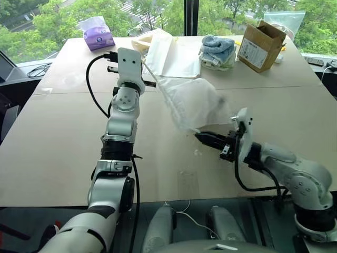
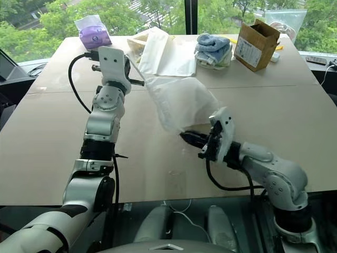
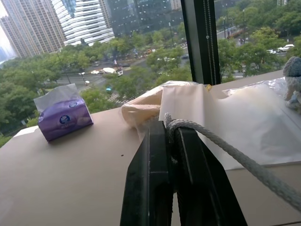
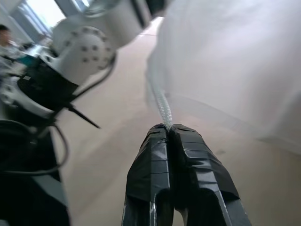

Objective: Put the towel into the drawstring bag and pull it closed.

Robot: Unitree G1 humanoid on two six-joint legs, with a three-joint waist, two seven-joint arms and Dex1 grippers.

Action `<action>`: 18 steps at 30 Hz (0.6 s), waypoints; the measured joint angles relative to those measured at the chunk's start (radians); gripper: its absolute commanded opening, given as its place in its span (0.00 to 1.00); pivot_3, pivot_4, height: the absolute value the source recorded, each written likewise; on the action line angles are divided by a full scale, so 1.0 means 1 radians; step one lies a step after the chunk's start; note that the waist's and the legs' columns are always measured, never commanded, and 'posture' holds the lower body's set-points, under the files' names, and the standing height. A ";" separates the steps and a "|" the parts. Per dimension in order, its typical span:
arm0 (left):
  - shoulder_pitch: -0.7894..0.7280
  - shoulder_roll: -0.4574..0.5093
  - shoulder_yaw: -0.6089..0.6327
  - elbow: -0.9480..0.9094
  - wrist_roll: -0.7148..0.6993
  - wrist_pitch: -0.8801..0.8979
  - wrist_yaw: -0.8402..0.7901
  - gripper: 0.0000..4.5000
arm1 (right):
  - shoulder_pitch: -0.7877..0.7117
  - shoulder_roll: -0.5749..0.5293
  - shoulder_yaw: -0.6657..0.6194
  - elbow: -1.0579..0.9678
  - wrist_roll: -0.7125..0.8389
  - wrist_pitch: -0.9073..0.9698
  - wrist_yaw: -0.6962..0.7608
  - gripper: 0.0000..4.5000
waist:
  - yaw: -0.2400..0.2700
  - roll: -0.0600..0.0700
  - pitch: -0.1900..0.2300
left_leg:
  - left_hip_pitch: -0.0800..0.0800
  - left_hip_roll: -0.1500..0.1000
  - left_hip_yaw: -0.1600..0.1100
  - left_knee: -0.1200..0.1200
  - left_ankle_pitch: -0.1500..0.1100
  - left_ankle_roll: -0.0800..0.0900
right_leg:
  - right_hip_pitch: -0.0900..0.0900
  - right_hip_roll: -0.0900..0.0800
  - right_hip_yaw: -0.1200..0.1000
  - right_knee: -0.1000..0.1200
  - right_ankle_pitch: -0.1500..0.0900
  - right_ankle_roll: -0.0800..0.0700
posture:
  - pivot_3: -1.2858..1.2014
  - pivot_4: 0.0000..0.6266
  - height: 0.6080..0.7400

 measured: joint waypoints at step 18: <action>-0.010 -0.054 -0.090 -0.040 0.002 -0.068 -0.046 0.00 | -0.119 -0.016 0.001 0.107 -0.713 -0.230 -0.570 0.01 | 0.001 0.000 0.000 | -0.003 -0.003 0.002 0.000 0.002 -0.004 | -0.003 -0.001 0.001 0.000 0.000 0.000 | 0.52 0.24 1.00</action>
